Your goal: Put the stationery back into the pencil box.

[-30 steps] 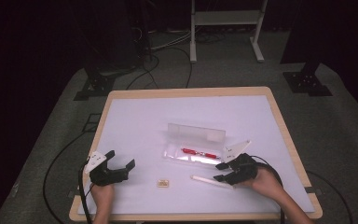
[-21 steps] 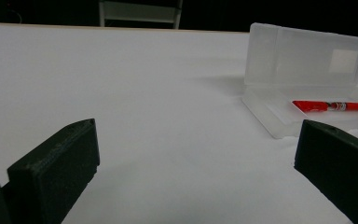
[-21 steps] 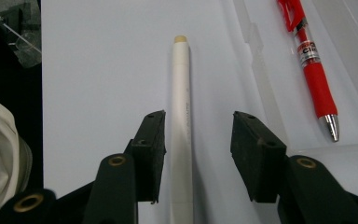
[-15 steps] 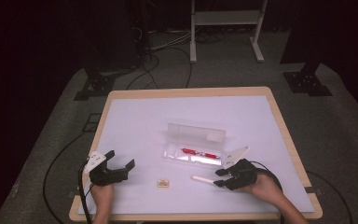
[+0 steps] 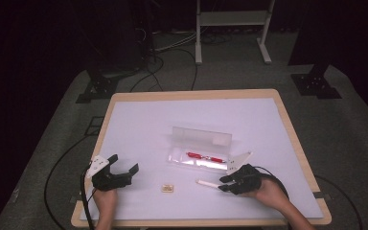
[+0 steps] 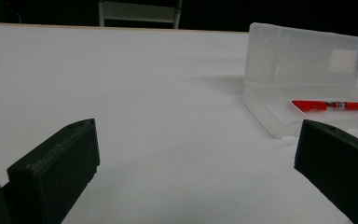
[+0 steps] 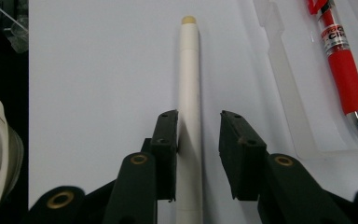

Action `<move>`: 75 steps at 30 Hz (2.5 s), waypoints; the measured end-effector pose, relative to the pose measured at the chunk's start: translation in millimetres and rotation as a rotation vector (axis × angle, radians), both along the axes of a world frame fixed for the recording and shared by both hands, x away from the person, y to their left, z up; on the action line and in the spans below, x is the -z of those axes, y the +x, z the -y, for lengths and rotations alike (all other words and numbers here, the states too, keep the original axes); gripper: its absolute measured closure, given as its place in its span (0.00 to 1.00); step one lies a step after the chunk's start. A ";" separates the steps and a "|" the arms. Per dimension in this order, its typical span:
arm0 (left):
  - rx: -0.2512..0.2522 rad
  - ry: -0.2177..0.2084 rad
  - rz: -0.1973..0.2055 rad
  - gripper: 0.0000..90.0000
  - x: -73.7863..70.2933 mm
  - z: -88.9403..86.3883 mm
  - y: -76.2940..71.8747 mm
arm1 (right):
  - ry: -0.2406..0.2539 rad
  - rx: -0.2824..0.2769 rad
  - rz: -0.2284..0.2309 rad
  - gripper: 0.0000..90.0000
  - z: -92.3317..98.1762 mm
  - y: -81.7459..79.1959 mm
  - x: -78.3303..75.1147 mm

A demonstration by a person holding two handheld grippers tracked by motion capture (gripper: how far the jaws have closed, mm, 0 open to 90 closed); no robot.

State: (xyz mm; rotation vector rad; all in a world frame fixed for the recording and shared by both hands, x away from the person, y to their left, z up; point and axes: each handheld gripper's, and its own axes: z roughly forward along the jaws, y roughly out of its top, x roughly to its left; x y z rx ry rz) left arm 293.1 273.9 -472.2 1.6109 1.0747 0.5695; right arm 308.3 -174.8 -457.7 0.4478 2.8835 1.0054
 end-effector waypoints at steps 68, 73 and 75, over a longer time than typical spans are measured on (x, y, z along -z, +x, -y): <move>0.004 -0.020 0.003 0.00 0.0 -1.5 0.1 | -0.098 -0.021 0.043 0.87 -47.4 74.6 -28.5; 0.005 -0.020 0.003 0.00 0.0 -1.6 -0.1 | -0.120 -0.032 0.031 0.87 -54.2 78.1 -20.0; 0.005 -0.020 0.002 0.00 0.0 -1.8 0.0 | -0.127 -0.041 0.031 0.86 -57.1 79.3 -16.0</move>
